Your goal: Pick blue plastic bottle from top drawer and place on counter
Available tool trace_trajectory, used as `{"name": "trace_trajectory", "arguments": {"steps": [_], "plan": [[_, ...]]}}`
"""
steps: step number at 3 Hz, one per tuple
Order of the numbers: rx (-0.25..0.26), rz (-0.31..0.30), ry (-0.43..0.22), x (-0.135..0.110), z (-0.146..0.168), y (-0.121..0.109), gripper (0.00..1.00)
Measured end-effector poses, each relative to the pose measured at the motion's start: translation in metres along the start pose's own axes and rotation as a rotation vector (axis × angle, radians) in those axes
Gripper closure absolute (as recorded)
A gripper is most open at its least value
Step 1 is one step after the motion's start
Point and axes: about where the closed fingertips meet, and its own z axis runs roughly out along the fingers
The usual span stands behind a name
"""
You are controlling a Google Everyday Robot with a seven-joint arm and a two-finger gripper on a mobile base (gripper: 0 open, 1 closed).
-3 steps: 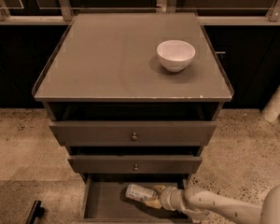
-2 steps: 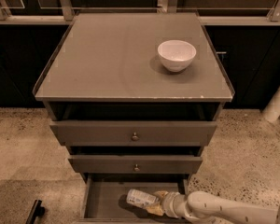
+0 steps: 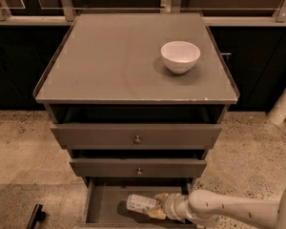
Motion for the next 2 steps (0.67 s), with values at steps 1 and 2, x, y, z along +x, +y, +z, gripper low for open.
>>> {"name": "trace_trajectory", "arguments": {"steps": [1,2], "plan": [[-0.064,-0.098,0.004,-0.03,-0.043,0.022,1.0],[-0.055,-0.196,-0.038,-0.066,-0.114,0.04,1.0]]}}
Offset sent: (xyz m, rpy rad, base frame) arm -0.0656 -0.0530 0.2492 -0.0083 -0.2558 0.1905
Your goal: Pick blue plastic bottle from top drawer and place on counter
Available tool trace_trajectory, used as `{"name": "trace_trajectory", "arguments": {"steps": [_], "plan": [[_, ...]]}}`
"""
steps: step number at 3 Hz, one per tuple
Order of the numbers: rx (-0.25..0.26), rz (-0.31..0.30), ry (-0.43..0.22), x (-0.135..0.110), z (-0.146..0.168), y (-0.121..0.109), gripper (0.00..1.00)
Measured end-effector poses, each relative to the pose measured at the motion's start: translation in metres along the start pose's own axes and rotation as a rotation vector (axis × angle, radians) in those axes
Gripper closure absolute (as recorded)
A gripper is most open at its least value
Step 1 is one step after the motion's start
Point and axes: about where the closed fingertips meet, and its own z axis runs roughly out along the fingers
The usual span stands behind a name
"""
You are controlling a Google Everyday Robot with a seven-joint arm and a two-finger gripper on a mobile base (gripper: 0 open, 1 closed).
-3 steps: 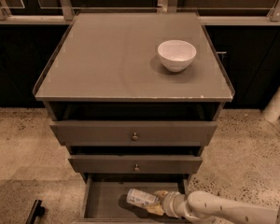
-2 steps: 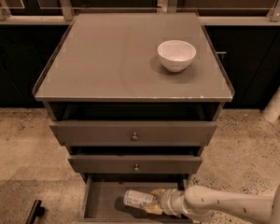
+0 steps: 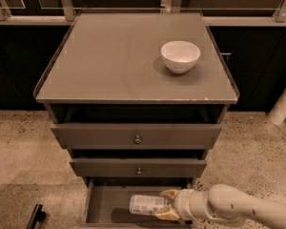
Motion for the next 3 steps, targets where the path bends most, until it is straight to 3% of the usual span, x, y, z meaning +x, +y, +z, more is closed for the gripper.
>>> {"name": "trace_trajectory", "arguments": {"steps": [1,3], "plan": [[0.05,0.003,0.002,0.0005,-0.025,-0.011,1.0],[0.028,-0.016,-0.014,-0.0039,-0.0253,-0.0121,1.0]]}}
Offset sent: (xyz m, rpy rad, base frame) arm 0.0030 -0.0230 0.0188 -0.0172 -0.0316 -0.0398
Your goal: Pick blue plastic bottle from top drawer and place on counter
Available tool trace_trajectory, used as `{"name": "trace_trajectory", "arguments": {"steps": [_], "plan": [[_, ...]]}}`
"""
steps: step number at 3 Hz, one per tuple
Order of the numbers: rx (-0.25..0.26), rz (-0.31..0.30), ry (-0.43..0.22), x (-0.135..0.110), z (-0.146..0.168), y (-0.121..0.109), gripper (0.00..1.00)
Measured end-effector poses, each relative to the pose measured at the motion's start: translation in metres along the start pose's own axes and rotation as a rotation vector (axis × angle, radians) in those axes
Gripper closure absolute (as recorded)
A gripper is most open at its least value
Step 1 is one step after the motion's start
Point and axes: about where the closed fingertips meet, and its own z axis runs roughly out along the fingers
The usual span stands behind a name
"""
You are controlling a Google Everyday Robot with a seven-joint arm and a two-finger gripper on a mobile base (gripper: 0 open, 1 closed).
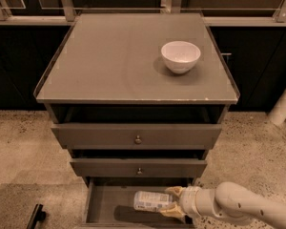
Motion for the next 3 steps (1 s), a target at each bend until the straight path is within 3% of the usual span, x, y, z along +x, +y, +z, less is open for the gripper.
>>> {"name": "trace_trajectory", "arguments": {"steps": [1,2,3], "plan": [[-0.035,-0.08,-0.01,-0.041,-0.018,-0.018,1.0],[-0.039,-0.182,-0.009,-0.097,-0.052,-0.037,1.0],[0.003,-0.279,0.012,-0.149,-0.089,-0.043,1.0]]}}
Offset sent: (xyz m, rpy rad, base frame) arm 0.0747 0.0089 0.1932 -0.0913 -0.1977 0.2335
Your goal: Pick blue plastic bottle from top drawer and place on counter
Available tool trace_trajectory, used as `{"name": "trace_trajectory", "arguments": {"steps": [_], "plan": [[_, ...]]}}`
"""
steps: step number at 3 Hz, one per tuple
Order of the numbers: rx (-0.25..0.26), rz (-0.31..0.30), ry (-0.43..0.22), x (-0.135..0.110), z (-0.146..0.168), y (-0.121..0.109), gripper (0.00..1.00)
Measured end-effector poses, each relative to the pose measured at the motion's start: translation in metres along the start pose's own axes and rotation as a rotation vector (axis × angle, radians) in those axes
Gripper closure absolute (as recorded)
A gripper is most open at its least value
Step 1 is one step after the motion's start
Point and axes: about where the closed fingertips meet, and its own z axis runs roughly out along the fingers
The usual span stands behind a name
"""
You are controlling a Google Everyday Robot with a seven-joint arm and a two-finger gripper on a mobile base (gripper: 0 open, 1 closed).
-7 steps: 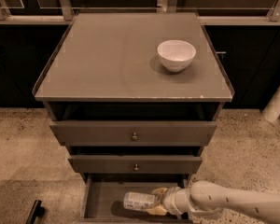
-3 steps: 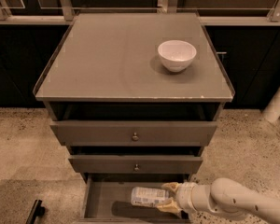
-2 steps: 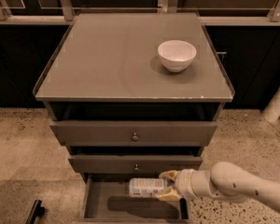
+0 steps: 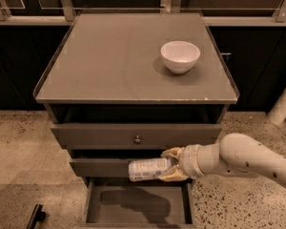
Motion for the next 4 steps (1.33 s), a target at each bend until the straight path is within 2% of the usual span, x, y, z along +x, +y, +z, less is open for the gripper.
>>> {"name": "trace_trajectory", "arguments": {"steps": [2,3,4], "plan": [[0.126,-0.154,0.107,-0.104,-0.066,-0.01,1.0],[0.149,-0.178,0.12,-0.116,-0.077,-0.012,1.0],[0.148,-0.177,0.119,-0.115,-0.077,-0.012,1.0]]}}
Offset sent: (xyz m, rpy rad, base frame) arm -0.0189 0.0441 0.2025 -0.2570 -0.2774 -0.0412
